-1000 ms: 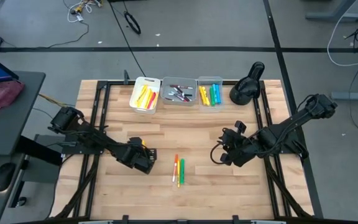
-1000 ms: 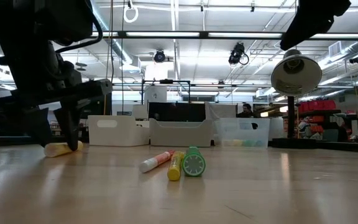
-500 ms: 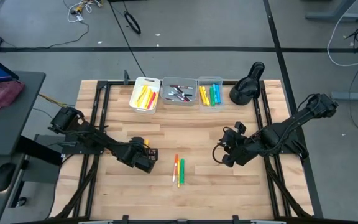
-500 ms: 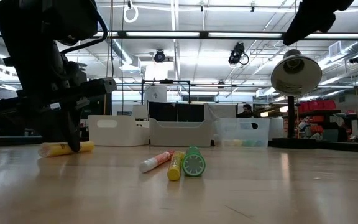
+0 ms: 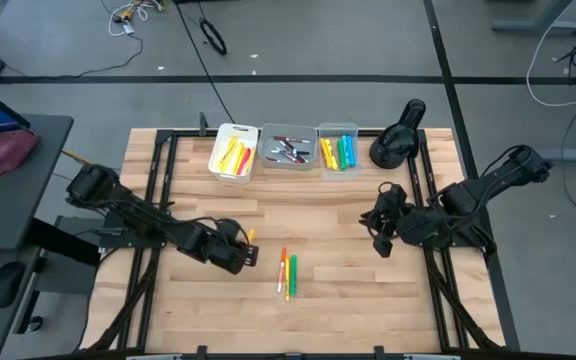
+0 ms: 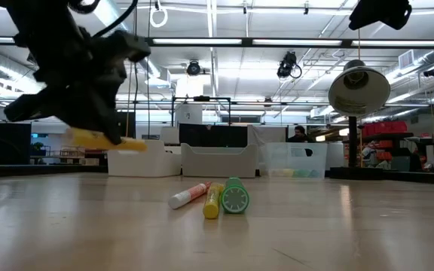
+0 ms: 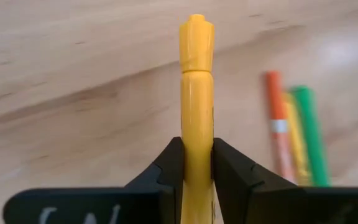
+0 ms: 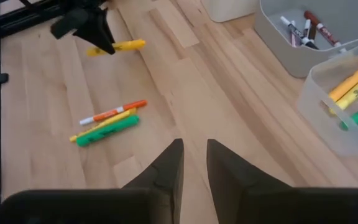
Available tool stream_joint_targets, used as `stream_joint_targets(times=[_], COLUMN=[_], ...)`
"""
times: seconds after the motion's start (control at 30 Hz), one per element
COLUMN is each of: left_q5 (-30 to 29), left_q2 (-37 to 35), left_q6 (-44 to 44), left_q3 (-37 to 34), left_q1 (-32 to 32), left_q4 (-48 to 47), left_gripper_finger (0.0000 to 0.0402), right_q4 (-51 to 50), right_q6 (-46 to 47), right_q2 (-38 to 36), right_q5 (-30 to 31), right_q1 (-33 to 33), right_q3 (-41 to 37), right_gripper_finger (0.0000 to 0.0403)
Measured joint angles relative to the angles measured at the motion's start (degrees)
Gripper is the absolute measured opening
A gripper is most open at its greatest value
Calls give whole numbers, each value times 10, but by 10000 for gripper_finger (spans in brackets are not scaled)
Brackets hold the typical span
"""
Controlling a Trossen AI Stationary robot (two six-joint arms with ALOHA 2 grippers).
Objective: Pick & Place Markers
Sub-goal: Put the yellow highlighter pen into the transparent bin
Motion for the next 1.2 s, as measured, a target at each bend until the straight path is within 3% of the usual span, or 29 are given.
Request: stream_joint_targets(times=[0.17, 0.57, 0.73, 0.87, 1.1, 1.2], left_q5=[-29, -36, -2, 17, 40, 41], left_q2=[-14, -14, -14, -14, -7, 1], left_q6=[60, 357, 476, 530, 585, 585], left_q3=[26, 210, 277, 306, 312, 311], left_q1=[17, 104, 125, 136, 138, 138], left_q4=[21, 32, 91, 148, 237, 247], left_gripper_finger=[66, 66, 66, 66, 66, 66], right_q4=[4, 36, 133, 242, 414, 473], right_q6=[1, 7, -7, -73, -131, -128], right_q2=[-3, -35, -75, -78, -9, 23], right_q5=[-20, -26, -25, -25, -26, -57], right_q1=[-10, -11, -11, -16, -71, -106], right_q3=[0, 0, 0, 0, 0, 0], right_gripper_finger=[85, 145, 175, 208, 258, 272])
